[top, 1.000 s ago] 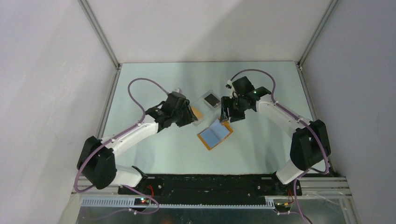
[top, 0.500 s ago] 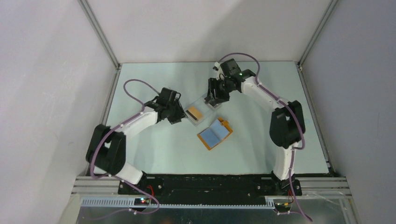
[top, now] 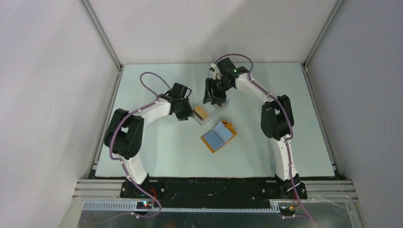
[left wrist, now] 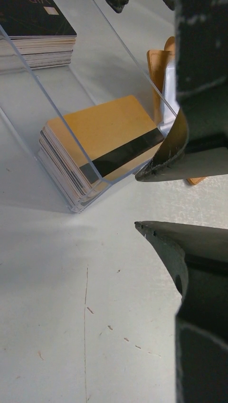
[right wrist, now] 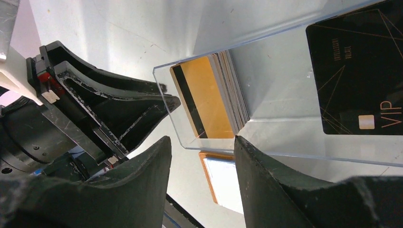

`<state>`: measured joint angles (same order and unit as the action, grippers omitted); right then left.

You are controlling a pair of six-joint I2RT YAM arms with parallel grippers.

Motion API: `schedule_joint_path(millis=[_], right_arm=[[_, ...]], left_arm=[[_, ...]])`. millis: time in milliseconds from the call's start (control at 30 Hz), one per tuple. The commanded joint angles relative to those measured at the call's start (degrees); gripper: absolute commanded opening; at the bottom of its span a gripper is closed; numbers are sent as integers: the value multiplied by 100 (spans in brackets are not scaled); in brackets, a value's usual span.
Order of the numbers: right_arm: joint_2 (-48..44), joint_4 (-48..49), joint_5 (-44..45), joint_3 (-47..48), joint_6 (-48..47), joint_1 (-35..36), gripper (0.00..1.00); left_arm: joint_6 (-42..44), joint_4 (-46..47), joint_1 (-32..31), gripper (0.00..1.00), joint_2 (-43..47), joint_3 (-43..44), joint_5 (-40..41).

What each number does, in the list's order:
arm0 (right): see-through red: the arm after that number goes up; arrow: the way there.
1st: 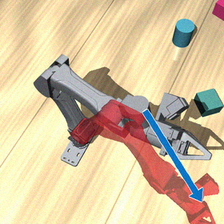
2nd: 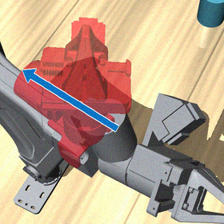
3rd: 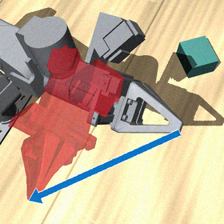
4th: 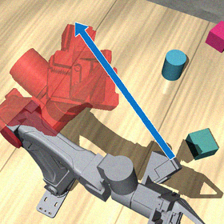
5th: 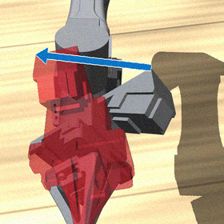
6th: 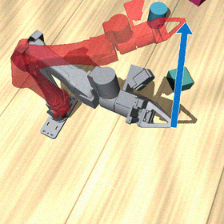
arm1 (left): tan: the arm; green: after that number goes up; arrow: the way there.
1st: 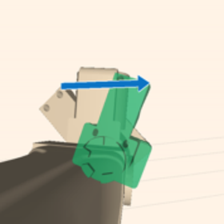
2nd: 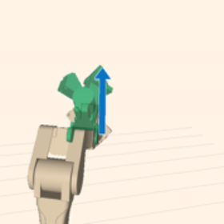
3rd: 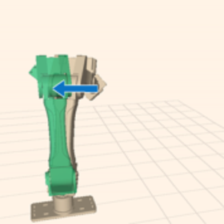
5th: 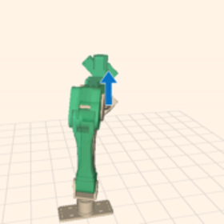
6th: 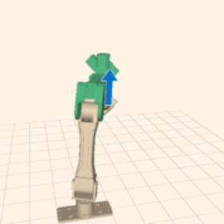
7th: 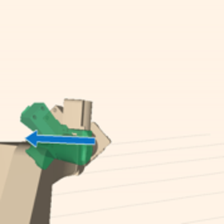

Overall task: Put the credit cards into the card holder
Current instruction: Move the storage box to the center of the board.

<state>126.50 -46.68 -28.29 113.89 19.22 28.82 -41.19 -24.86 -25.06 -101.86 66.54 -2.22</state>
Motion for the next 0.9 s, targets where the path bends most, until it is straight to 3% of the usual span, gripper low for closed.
schedule_joint_path(millis=[0,267,467,733,867], right_arm=[[103,-214,-181,369,-226,8,55],[831,-779,-23,1124,-505,6,48],[1150,-1008,115,1407,-527,-4,48],[804,-1045,139,784,-505,-19,47],[501,-915,22,245,-450,-38,47]], left_arm=[[331,101,9,43,250,65,-42],[176,109,138,48,777,-125,-219],[125,249,180,56,548,130,-614],[147,221,179,46,-54,356,-504],[237,213,146,33,-215,483,-465]])
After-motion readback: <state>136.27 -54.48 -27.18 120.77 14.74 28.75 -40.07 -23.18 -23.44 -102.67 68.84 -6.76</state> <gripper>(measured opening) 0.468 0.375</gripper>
